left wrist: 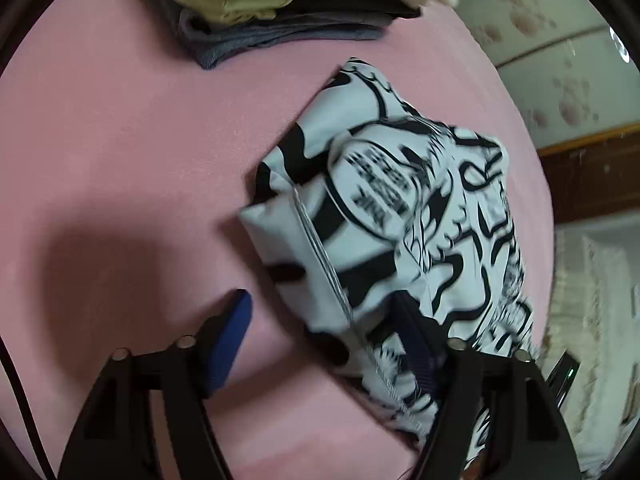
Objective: Fold large clothes
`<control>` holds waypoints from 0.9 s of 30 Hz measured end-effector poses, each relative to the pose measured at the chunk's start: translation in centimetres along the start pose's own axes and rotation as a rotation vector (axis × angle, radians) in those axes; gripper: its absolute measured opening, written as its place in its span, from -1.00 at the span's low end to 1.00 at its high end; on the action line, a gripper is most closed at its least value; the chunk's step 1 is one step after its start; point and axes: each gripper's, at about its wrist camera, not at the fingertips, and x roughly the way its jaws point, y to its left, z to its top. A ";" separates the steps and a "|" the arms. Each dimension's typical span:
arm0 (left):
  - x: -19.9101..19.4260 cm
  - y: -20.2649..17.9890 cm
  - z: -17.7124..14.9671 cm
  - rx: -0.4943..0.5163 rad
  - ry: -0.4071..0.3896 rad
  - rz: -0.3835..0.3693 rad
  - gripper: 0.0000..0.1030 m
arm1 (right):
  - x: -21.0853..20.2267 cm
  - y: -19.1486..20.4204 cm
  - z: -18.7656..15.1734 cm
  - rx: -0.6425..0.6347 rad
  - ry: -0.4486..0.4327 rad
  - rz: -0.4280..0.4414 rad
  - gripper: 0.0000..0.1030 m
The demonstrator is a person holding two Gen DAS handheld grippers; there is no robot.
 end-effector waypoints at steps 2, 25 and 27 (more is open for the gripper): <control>0.7 0.2 0.6 -0.021 0.001 -0.025 0.63 | 0.1 0.2 -0.1 0.008 -0.003 -0.001 -1.00; -0.7 -7.1 2.1 0.092 -0.167 -0.027 -0.44 | -0.2 -0.5 -1.2 0.098 -0.084 0.014 -1.00; -2.6 -9.3 1.3 0.167 -0.201 -0.088 -0.50 | -0.2 -1.1 -1.5 0.100 -0.090 0.039 -1.00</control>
